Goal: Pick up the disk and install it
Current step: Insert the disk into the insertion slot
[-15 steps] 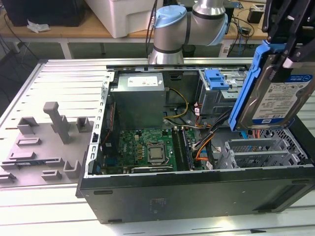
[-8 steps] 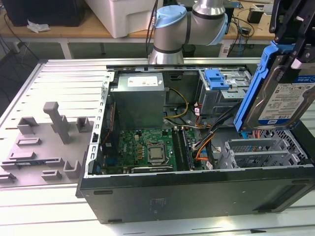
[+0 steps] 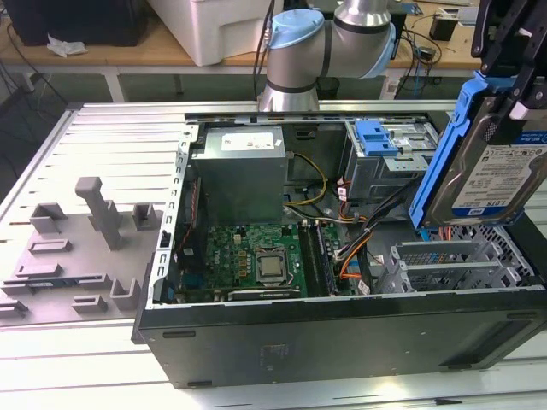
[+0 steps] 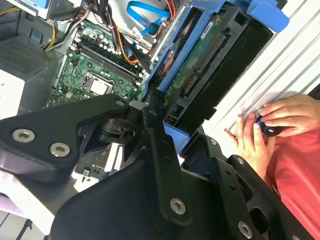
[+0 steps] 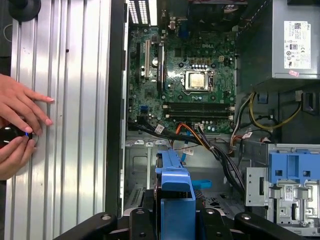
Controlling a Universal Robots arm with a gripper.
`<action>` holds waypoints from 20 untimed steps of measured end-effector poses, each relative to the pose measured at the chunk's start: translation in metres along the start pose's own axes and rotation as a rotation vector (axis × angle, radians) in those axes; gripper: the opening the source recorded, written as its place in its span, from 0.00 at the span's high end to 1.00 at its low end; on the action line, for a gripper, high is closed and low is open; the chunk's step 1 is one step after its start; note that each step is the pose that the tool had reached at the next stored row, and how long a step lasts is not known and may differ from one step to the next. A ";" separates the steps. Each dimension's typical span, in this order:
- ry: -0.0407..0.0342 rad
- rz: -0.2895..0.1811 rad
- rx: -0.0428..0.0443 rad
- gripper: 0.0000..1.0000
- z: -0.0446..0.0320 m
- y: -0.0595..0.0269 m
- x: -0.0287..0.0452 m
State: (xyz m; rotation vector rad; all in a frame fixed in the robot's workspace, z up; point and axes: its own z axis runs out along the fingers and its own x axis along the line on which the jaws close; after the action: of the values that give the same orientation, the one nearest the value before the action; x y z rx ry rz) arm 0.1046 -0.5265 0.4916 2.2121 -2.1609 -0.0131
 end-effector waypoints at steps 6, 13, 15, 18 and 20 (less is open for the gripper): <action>-0.0005 0.000 0.0000 0.63 -0.0001 -0.0002 0.0001; -0.0062 0.000 0.0056 0.63 0.0001 -0.0002 0.0004; -0.0062 0.001 0.0059 0.63 0.0001 -0.0002 0.0004; -0.0063 0.007 0.0058 0.63 0.0002 -0.0002 0.0006; -0.0065 0.014 0.0056 0.63 0.0001 -0.0002 0.0008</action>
State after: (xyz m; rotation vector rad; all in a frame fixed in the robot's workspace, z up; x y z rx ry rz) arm 0.1048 -0.5273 0.4915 2.2030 -2.1823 -0.0137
